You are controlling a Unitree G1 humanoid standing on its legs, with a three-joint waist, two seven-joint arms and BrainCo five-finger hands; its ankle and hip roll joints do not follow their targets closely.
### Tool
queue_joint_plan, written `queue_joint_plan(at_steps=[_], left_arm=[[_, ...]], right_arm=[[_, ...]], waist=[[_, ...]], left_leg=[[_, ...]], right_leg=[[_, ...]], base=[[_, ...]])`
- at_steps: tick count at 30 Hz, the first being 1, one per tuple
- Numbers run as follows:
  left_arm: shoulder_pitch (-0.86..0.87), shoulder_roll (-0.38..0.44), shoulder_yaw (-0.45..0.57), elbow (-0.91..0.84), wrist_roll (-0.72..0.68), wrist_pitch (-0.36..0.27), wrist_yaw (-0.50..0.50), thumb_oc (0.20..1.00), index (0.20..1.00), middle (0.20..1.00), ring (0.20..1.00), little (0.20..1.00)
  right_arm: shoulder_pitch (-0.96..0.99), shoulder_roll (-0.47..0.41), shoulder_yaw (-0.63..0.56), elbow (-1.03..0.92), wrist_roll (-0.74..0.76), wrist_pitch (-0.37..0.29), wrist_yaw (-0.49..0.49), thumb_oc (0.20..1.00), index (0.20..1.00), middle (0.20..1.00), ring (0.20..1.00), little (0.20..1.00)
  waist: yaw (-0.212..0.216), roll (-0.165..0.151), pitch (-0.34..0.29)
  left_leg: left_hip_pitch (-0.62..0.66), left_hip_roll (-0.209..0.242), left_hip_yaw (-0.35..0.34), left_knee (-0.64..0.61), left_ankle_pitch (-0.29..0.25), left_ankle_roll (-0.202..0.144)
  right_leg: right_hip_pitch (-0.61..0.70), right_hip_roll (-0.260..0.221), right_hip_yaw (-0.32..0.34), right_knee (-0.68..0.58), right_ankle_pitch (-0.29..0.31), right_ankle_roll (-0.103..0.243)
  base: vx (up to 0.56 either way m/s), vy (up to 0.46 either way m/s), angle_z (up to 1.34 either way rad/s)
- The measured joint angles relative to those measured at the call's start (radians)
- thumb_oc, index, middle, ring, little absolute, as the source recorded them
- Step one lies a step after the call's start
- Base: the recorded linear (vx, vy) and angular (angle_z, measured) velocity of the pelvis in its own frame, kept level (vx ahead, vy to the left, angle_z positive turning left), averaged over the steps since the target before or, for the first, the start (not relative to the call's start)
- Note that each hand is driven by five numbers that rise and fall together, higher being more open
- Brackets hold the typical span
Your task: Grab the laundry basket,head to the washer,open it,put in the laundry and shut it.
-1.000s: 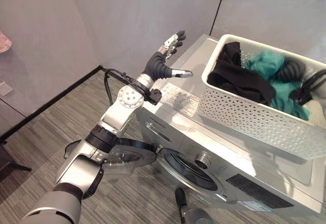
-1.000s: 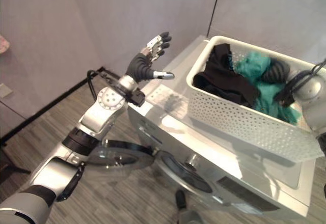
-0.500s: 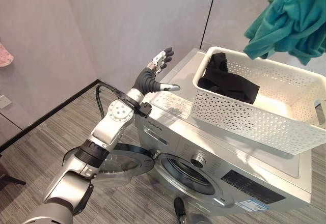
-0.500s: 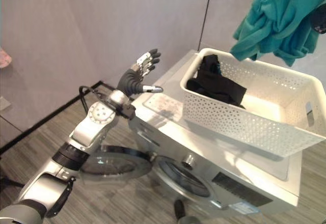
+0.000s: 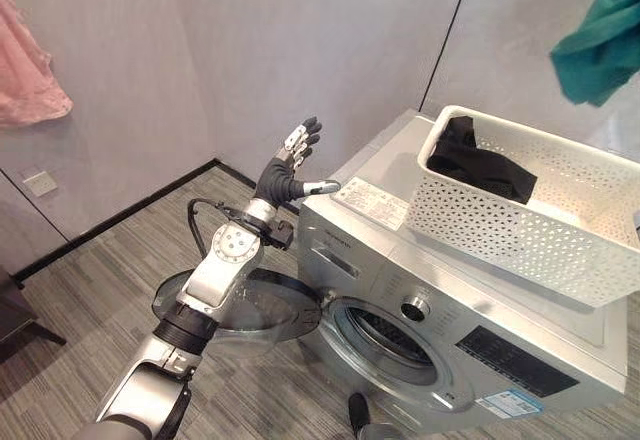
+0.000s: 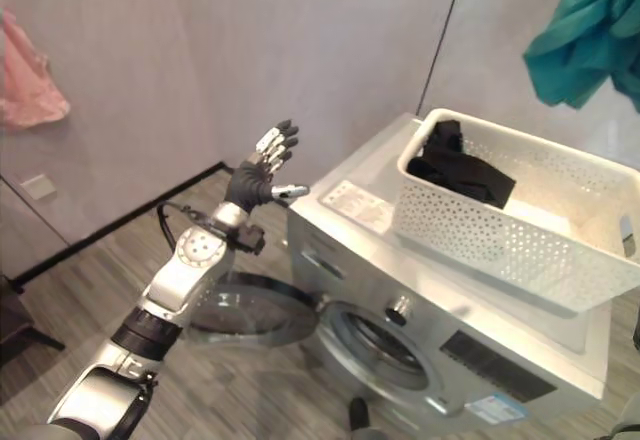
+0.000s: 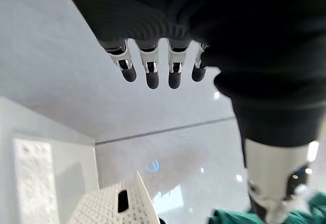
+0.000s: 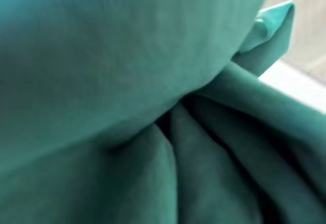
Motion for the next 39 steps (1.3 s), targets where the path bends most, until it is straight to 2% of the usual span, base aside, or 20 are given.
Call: queue_joint_plan(at_steps=[3,4,5,6,7,8,9,13,14,16,17,18,19,20,21,23,24,27,32,39], left_arm=[[0.054,0.012,0.031,-0.004,0.009,-0.008,0.014,1.000,1.000,1.000,1.000,1.000],[0.078,0.013,0.050,-0.014,0.020,-0.010,0.015,1.000,1.000,1.000,1.000,1.000],[0.118,0.017,0.078,-0.036,0.020,-0.019,0.023,1.000,1.000,1.000,1.000,1.000],[0.138,0.015,0.087,-0.036,0.020,-0.020,0.027,1.000,1.000,1.000,1.000,1.000],[0.160,0.004,0.086,-0.043,0.020,-0.018,0.028,1.000,1.000,1.000,1.000,1.000],[0.219,-0.001,0.112,-0.088,0.026,-0.024,0.024,1.000,1.000,1.000,1.000,1.000],[0.272,-0.001,0.134,-0.130,0.026,-0.031,0.024,1.000,1.000,1.000,1.000,1.000],[0.349,0.018,0.165,-0.179,0.027,-0.034,0.023,1.000,1.000,1.000,1.000,1.000],[0.416,0.023,0.201,-0.213,0.027,-0.034,0.018,1.000,1.000,1.000,1.000,1.000],[0.441,0.025,0.200,-0.210,0.027,-0.032,0.012,1.000,1.000,1.000,1.000,1.000],[0.448,0.021,0.203,-0.213,0.027,-0.034,0.007,1.000,1.000,1.000,1.000,1.000],[0.460,0.023,0.205,-0.227,0.027,-0.035,0.005,1.000,1.000,1.000,1.000,1.000],[0.475,0.022,0.197,-0.237,0.027,-0.035,0.005,1.000,1.000,1.000,1.000,1.000],[0.483,0.024,0.193,-0.246,0.028,-0.035,0.002,1.000,1.000,1.000,1.000,1.000],[0.498,0.023,0.203,-0.246,0.028,-0.034,0.006,1.000,1.000,1.000,1.000,1.000],[0.520,0.021,0.215,-0.250,0.028,-0.034,0.014,1.000,1.000,1.000,1.000,1.000],[0.519,0.030,0.216,-0.252,0.028,-0.034,0.014,1.000,1.000,1.000,1.000,1.000],[0.517,0.029,0.201,-0.252,0.029,-0.034,0.019,1.000,1.000,1.000,1.000,1.000],[0.509,-0.006,0.157,-0.252,0.027,-0.035,0.020,1.000,1.000,1.000,1.000,1.000],[0.486,-0.009,0.087,-0.252,0.026,-0.035,0.024,1.000,1.000,1.000,1.000,1.000]], right_arm=[[0.032,0.003,-0.037,-0.038,-0.047,0.002,-0.025,0.200,0.200,0.200,0.200,0.200],[0.078,0.016,-0.087,-0.081,-0.068,0.004,-0.038,0.200,0.200,0.200,0.200,0.200],[0.123,0.049,-0.148,-0.139,-0.097,0.006,-0.060,0.200,0.200,0.200,0.200,0.200],[0.148,0.055,-0.159,-0.166,-0.108,0.007,-0.076,0.200,0.200,0.200,0.200,0.200],[0.166,0.054,-0.164,-0.186,-0.115,0.000,-0.082,0.200,0.200,0.200,0.200,0.200],[0.194,0.093,-0.197,-0.250,-0.118,-0.008,-0.080,0.200,0.200,0.200,0.200,0.200],[0.238,0.118,-0.225,-0.336,-0.119,-0.014,-0.084,0.200,0.200,0.200,0.200,0.200],[0.326,0.133,-0.231,-0.495,-0.138,-0.096,-0.076,0.200,0.200,0.200,0.200,0.200],[0.389,0.225,-0.235,-0.579,-0.137,-0.137,-0.042,0.200,0.200,0.200,0.200,0.200],[0.434,0.287,-0.230,-0.618,-0.135,-0.177,-0.013,0.200,0.200,0.200,0.200,0.200],[0.458,0.319,-0.236,-0.622,-0.133,-0.187,-0.003,0.200,0.200,0.200,0.200,0.200],[0.472,0.359,-0.235,-0.623,-0.130,-0.192,0.012,0.200,0.200,0.200,0.200,0.200],[0.483,0.391,-0.237,-0.626,-0.108,-0.203,0.025,0.200,0.200,0.200,0.200,0.200],[0.486,0.397,-0.234,-0.632,-0.094,-0.207,0.032,0.200,0.200,0.200,0.200,0.200],[0.489,0.404,-0.212,-0.646,-0.082,-0.208,0.038,0.200,0.200,0.200,0.200,0.200],[0.501,0.405,-0.177,-0.703,-0.044,-0.255,0.066,0.200,0.200,0.200,0.200,0.200],[0.503,0.406,-0.177,-0.715,-0.035,-0.271,0.069,0.200,0.200,0.200,0.200,0.200],[0.544,0.433,-0.178,-0.741,0.015,-0.296,0.071,0.200,0.200,0.200,0.200,0.200],[0.565,0.441,-0.164,-0.759,0.068,-0.316,0.089,0.200,0.200,0.200,0.200,0.200],[0.553,0.443,-0.139,-0.759,0.084,-0.337,0.089,0.200,0.200,0.200,0.200,0.200]], waist=[[0.009,-0.004,0.002],[0.005,-0.001,0.003],[0.006,0.015,0.011],[0.005,0.028,0.018],[0.006,0.049,0.024],[0.032,0.074,0.026],[0.049,0.088,0.025],[0.084,0.095,0.027],[0.103,0.073,0.015],[0.113,0.069,0.017],[0.115,0.050,0.014],[0.140,0.027,0.015],[0.147,0.020,-0.004],[0.148,0.039,-0.002],[0.143,0.040,-0.001],[0.145,0.036,-0.004],[0.146,0.025,-0.009],[0.146,0.025,-0.009],[0.145,0.044,-0.006],[0.142,0.044,-0.006]], left_leg=[[-0.027,-0.019,0.024,0.054,-0.022,0.034],[-0.049,-0.023,0.029,0.079,-0.028,0.042],[-0.092,-0.010,0.041,0.106,-0.028,0.060],[-0.100,-0.005,0.050,0.108,-0.023,0.066],[-0.100,-0.001,0.052,0.106,-0.009,0.075],[-0.098,0.021,0.083,0.090,-0.005,0.079],[-0.077,0.031,0.107,0.068,0.011,0.076],[-0.079,0.028,0.119,0.027,0.038,0.071],[-0.078,0.026,0.145,0.026,0.039,0.068],[-0.104,0.024,0.133,0.058,0.060,0.047],[-0.170,0.024,0.131,0.139,0.060,0.055],[-0.203,0.004,0.121,0.150,0.059,0.083],[-0.198,-0.014,0.071,-0.050,0.111,0.118],[-0.181,0.011,0.089,-0.135,0.229,0.062],[-0.173,0.015,0.110,-0.154,0.245,0.053],[-0.165,0.019,0.143,-0.148,0.241,0.050],[-0.166,0.016,0.143,-0.153,0.241,0.048],[-0.170,0.032,0.126,-0.146,0.249,0.034],[-0.176,0.063,0.079,-0.156,0.278,-0.004],[-0.204,0.073,0.037,-0.147,0.298,-0.018]], right_leg=[[-0.034,-0.009,-0.038,0.032,0.028,-0.004],[-0.051,-0.008,-0.057,0.034,0.068,-0.007],[-0.083,0.002,-0.062,0.010,0.157,-0.014],[-0.100,-0.002,-0.088,0.047,0.119,-0.018],[-0.088,0.002,-0.138,0.146,-0.012,-0.049],[-0.116,0.014,-0.191,0.349,-0.157,-0.058],[-0.134,0.016,-0.243,0.467,-0.240,-0.073],[-0.043,-0.002,-0.286,0.492,-0.375,-0.066],[-0.013,-0.007,-0.293,0.464,-0.382,-0.063],[0.033,0.025,-0.290,0.333,-0.360,-0.096],[0.063,0.024,-0.260,0.251,-0.336,-0.107],[0.057,0.010,-0.229,0.209,-0.318,-0.088],[0.029,0.014,-0.195,0.174,-0.294,-0.071],[0.020,0.032,-0.180,0.163,-0.288,-0.062],[0.018,0.031,-0.175,0.151,-0.284,-0.056],[0.061,0.014,-0.187,0.110,-0.263,-0.061],[0.086,0.012,-0.187,0.065,-0.258,-0.035],[0.139,0.036,-0.208,-0.031,-0.212,-0.039],[0.157,0.071,-0.251,-0.042,-0.198,-0.060],[0.156,0.090,-0.290,-0.042,-0.195,-0.073]], base=[[-0.16,0.093,-0.29],[-0.14,0.051,-0.36],[-0.13,0.010,-0.31],[-0.22,0.021,-0.22],[-0.22,0.029,-0.18],[-0.22,0.011,-0.43],[-0.06,-0.034,-0.56],[-0.10,-0.075,-0.22],[-0.14,-0.114,-0.52],[-0.13,-0.118,-0.45],[-0.10,-0.086,-0.55],[-0.13,-0.148,-0.75],[-0.10,-0.126,-0.91],[-0.13,-0.199,-0.67],[-0.09,-0.175,-0.51],[-0.07,-0.162,-0.47],[-0.14,-0.195,-0.23],[-0.11,-0.111,0.14],[-0.13,-0.090,0.23],[-0.11,-0.071,0.18]])
